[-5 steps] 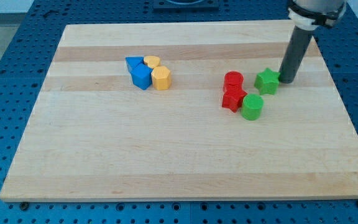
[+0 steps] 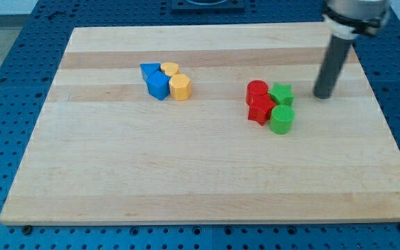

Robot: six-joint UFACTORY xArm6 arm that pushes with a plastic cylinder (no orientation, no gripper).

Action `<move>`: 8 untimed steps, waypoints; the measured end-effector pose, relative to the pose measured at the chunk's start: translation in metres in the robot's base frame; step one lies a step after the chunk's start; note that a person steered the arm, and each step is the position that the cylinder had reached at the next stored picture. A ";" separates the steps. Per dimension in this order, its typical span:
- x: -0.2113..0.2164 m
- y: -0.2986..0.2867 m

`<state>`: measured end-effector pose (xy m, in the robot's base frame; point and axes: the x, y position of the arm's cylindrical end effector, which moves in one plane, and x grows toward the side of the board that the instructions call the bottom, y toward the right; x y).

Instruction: Push the green circle below to the green star

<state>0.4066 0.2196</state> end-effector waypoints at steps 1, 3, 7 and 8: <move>0.053 0.007; 0.103 -0.089; 0.072 -0.109; 0.084 -0.081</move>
<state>0.4906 0.1383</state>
